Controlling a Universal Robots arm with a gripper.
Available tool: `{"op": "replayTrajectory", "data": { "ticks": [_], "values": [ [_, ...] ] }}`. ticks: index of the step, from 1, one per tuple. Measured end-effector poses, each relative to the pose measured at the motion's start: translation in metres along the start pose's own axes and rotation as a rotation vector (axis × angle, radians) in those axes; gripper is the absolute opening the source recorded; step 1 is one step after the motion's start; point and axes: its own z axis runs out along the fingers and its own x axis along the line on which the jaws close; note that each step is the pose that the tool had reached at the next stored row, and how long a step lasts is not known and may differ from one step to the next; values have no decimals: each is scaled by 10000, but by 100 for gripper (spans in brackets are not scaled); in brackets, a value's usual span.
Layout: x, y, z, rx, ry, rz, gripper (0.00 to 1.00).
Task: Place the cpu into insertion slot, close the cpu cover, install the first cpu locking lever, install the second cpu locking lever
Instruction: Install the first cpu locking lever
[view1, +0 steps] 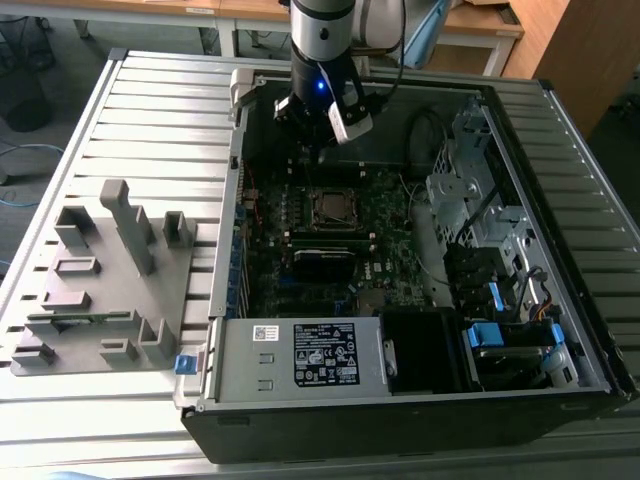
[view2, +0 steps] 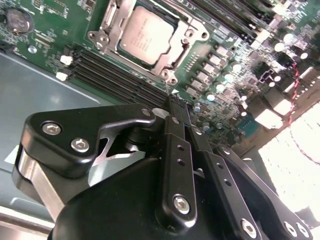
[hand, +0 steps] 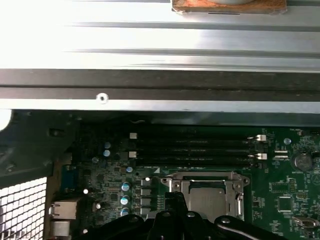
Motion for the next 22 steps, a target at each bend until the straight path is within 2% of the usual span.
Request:
{"op": "replayTrajectory", "data": {
  "ticks": [14,22],
  "values": [
    [190,-4,-5,0,-1,-1,11],
    [203,-4,-5,0,-1,-1,11]
  ]
}}
